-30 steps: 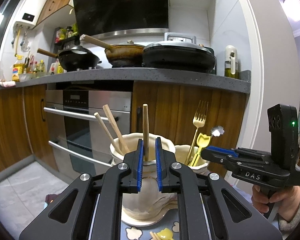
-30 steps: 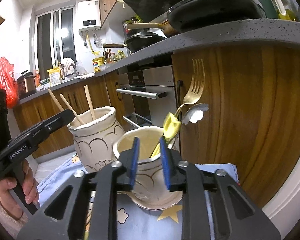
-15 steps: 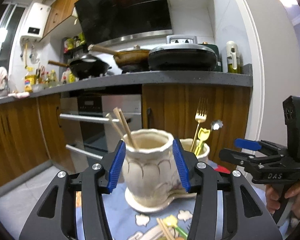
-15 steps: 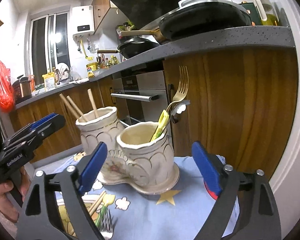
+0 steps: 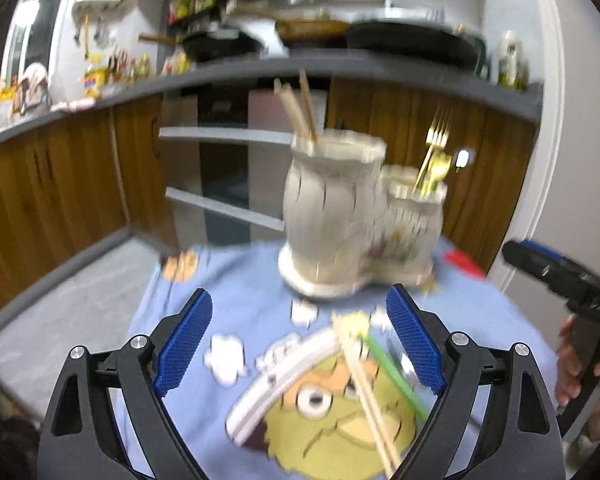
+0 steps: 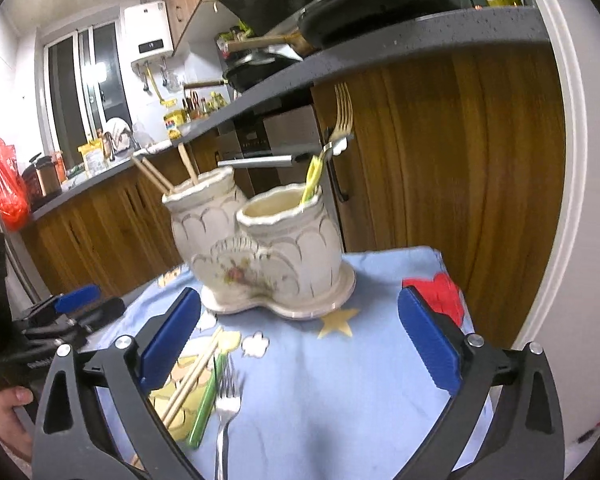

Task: Organize utensils
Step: 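Move both grippers back from the holder to the loose utensils, then close the left gripper on a chopstick while the right grasps the silver fork's handle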

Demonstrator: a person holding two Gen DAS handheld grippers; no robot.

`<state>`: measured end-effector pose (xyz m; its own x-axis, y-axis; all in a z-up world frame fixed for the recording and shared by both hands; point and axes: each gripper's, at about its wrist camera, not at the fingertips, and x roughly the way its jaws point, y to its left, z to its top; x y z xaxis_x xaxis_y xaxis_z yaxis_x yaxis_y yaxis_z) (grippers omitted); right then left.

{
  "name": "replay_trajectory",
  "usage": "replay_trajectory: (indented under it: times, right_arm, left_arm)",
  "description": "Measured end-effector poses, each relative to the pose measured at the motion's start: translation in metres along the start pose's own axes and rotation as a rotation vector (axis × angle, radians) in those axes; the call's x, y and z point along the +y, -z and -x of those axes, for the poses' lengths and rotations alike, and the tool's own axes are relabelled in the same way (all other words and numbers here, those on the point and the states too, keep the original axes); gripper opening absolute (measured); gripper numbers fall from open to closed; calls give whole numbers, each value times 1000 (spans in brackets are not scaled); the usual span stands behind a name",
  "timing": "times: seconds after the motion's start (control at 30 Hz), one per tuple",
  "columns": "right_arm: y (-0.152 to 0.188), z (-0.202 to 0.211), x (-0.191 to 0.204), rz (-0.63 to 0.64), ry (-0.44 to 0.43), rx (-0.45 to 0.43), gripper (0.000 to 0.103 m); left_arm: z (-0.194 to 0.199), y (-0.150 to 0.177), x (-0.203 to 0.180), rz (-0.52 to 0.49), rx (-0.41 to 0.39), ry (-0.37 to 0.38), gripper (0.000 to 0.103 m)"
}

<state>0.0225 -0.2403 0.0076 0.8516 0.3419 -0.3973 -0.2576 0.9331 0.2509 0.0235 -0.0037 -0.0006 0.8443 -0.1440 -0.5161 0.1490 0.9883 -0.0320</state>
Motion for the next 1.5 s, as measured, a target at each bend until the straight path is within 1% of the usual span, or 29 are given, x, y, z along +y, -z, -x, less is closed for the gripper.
replay_trajectory:
  times: [0.07, 0.17, 0.3, 0.37, 0.43, 0.47, 0.53, 0.57, 0.6, 0.63, 0.73, 0.87, 1.03, 1.13, 1.17, 1.2, 1.23, 1.3, 1.37, 1.4, 1.5]
  right_arm:
    - [6, 0, 2, 7, 15, 36, 98]
    - [12, 0, 1, 5, 24, 59, 97]
    - [15, 2, -1, -1, 18, 57, 97]
    - [16, 3, -2, -6, 3, 61, 97]
    - [15, 3, -2, -4, -9, 62, 97]
    - [15, 3, -2, -3, -13, 61, 97]
    - [15, 4, -3, 0, -20, 61, 97]
    - [14, 5, -3, 1, -24, 59, 97]
    - [14, 5, -4, 1, -29, 57, 97]
    - [13, 6, -4, 2, -33, 55, 97]
    - [12, 8, -5, 9, -44, 48, 97]
    - [11, 10, -6, 15, -53, 51, 97]
    - [11, 10, -6, 35, -45, 63, 97]
    - [13, 9, -3, 50, -50, 109, 97]
    - [14, 8, -1, 61, -47, 130, 97]
    - [15, 8, 0, 72, -43, 149, 96]
    - [18, 7, 4, 92, -42, 178, 96]
    - [23, 6, 9, 120, -48, 218, 95]
    - [32, 4, 18, 148, -61, 277, 91]
    - [36, 4, 20, 152, -67, 295, 90]
    - [52, 2, 33, 179, -86, 374, 84]
  left_arm:
    - [-10, 10, -6, -15, 99, -22, 89]
    - [-21, 24, -10, -11, 206, -35, 89]
    - [-22, 35, -14, -6, 289, -27, 86]
    - [-21, 39, -19, -23, 323, -26, 78]
    - [-21, 41, -24, -39, 366, -26, 51]
    - [-21, 43, -27, -38, 382, -17, 47]
    - [-21, 43, -32, -43, 406, 2, 35]
    - [-21, 44, -36, -52, 417, 4, 34]
    - [-21, 43, -40, -56, 421, 6, 32]
    - [-21, 44, -44, -66, 430, 3, 27]
    - [-22, 42, -51, -96, 440, -13, 20]
    - [-22, 40, -55, -128, 459, -35, 19]
    - [-38, 36, -54, -144, 492, -59, 19]
    - [-39, 35, -52, -146, 499, -46, 18]
    - [-37, 36, -49, -144, 500, -29, 16]
    - [-38, 36, -49, -145, 498, -19, 9]
    - [-38, 36, -47, -150, 493, -17, 6]
    - [-36, 37, -40, -128, 478, -1, 5]
    - [-32, 40, -33, -111, 452, -17, 5]
    - [-30, 41, -32, -107, 442, -15, 5]
    - [-22, 46, -27, -103, 415, -3, 5]
